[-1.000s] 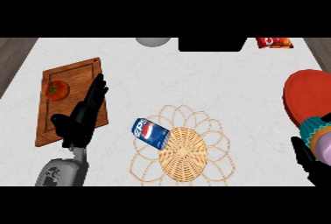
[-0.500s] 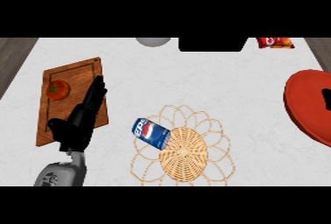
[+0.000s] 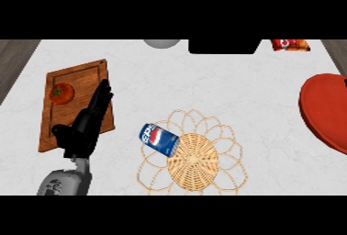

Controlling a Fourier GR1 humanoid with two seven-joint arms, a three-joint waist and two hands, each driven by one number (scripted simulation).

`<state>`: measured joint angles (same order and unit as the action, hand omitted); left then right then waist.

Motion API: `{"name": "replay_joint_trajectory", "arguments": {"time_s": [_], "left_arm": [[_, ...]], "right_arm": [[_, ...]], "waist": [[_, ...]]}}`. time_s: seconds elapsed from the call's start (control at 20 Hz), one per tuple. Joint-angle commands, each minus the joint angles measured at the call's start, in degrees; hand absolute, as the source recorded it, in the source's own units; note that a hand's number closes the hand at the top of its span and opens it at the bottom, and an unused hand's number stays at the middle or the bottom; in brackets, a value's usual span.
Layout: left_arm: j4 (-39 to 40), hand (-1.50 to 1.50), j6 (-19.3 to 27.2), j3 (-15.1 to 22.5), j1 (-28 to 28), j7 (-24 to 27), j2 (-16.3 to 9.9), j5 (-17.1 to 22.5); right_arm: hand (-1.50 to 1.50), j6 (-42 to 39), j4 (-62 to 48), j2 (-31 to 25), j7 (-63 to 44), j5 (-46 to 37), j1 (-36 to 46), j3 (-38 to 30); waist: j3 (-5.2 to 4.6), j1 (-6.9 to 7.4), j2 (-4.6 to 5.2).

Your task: Pick the cupcake from the placemat and place it in the bowl

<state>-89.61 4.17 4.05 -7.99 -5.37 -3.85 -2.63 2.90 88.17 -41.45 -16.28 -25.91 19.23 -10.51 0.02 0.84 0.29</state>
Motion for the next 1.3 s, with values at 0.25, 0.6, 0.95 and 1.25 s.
{"name": "replay_joint_trajectory", "arguments": {"time_s": [0.25,0.6,0.95,1.25], "left_arm": [[-1.2,0.00,-1.5,-0.4,0.1,-1.6,-0.3,0.7],[0.1,0.00,-1.7,-0.7,1.6,2.7,-0.2,0.4],[2.8,0.00,-1.2,-2.2,-3.1,0.1,-0.1,0.5],[1.0,0.00,-2.1,-2.0,0.4,0.8,-0.3,1.1]], "right_arm": [[1.50,8.4,-25.9,3.2,15.6,-7.5,5.6,-0.4],[1.50,1.3,-46.5,-0.2,26.0,-0.5,10.9,-6.8],[-1.50,-5.2,-57.3,0.2,41.1,2.8,11.0,-8.6],[-1.50,-5.3,-59.1,-0.9,48.7,9.6,13.1,-15.7]], "waist": [[0.01,-0.04,-0.13],[0.07,0.49,0.10],[0.10,0.02,0.12],[0.09,0.05,-0.04]]}}
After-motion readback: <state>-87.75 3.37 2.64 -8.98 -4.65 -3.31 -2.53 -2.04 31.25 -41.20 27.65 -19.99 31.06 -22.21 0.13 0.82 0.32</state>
